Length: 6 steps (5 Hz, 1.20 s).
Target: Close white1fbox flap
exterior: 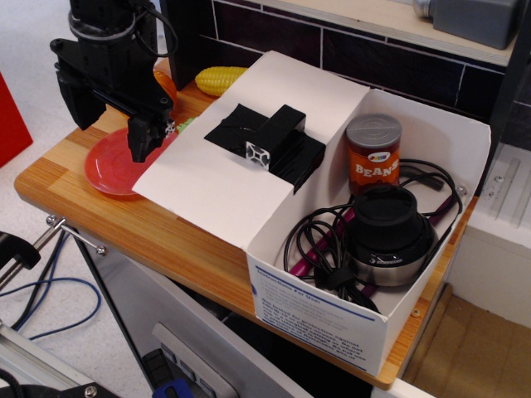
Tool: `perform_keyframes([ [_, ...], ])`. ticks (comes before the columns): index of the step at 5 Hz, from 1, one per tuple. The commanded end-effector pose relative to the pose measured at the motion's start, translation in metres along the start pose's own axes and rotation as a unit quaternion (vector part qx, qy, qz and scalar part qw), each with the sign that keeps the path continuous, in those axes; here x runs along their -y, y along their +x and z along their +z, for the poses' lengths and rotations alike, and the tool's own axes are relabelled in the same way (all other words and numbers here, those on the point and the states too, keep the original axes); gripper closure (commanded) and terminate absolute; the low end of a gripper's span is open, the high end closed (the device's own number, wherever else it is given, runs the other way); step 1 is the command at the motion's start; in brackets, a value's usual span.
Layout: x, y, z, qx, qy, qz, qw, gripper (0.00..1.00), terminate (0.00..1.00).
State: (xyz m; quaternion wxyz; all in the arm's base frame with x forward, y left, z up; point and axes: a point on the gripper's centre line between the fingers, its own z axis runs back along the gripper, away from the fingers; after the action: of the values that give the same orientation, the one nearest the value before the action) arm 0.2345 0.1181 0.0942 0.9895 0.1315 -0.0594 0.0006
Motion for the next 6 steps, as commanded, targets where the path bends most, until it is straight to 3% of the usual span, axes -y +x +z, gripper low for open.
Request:
perform_keyframes([
  [1,0.000,0.000,0.000,0.000,0.000,0.000,1.0000,0.00,0.00],
  [2,0.001,0.001,0.004,0.004,-0.043,-0.015,0.9990,0.00,0.00],
  [4,0.016,0.007,0.030,0.016,-0.081,-0.036,0.9959,0.00,0.00],
  [5,0.022,0.009,0.044,0.023,-0.083,-0.040,0.9955,0.00,0.00],
  [6,0.032,0.005,0.063,0.036,-0.054,-0.041,0.9971,0.00,0.00],
])
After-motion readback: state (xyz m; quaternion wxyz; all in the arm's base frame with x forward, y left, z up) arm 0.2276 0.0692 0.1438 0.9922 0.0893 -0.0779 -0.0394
